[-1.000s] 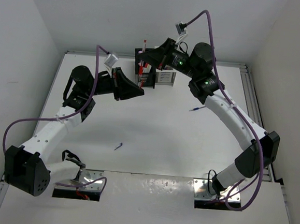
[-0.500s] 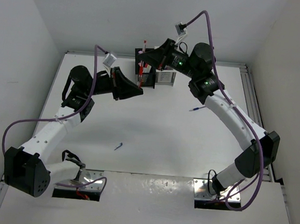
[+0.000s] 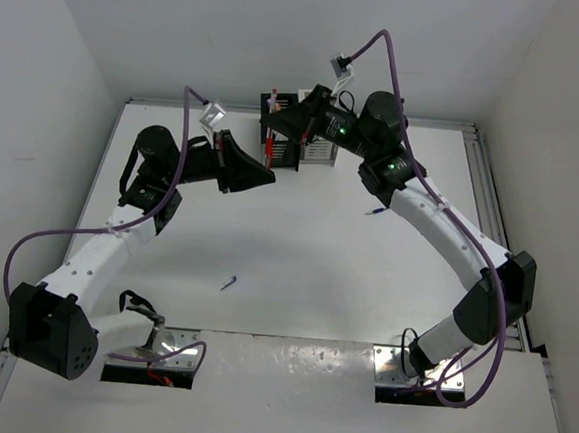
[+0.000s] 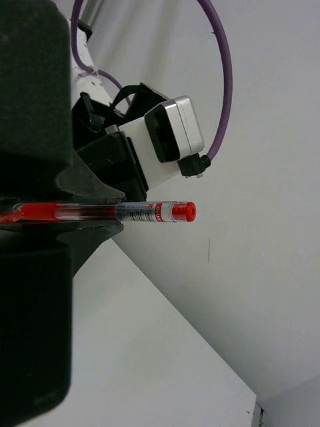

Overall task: Sort the stationery into containers
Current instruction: Close the pen cap on the pen.

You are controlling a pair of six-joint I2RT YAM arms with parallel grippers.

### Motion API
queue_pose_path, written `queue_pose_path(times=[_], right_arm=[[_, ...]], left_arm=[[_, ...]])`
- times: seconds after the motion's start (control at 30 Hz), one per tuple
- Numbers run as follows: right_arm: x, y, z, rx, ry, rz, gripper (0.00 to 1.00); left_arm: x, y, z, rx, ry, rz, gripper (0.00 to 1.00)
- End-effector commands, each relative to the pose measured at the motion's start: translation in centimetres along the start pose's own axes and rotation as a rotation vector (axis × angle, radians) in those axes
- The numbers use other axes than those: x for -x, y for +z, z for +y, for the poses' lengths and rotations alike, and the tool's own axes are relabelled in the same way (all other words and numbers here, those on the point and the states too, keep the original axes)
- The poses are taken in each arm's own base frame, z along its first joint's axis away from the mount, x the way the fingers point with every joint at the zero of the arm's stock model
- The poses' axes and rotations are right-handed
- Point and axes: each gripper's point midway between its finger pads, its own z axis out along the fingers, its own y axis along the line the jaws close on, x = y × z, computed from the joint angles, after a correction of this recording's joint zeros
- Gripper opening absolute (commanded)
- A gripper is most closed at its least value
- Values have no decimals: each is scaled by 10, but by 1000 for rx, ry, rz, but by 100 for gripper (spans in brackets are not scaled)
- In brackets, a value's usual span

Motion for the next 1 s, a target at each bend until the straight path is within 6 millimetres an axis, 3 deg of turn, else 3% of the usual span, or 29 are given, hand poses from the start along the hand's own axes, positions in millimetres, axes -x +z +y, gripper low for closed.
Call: queue_pose_path(times=[0.0, 0.17, 0.5, 0.73, 0.97], right_arm=[[-4, -2, 23, 61, -27, 7, 0], [-9, -1, 27, 81, -51, 8, 0], [0, 2, 29, 82, -74, -17, 0], [-17, 6, 20, 51, -63, 62, 0], [-42, 7, 17, 52, -58, 116, 0]], left_arm=[[25, 0, -10, -12, 72, -53, 0], [32, -1, -14, -16, 42, -87, 0], [68, -12, -14, 9, -55, -270, 0], [56, 1, -11, 62, 69, -155, 0], [61, -2, -12, 70, 103, -168, 0]])
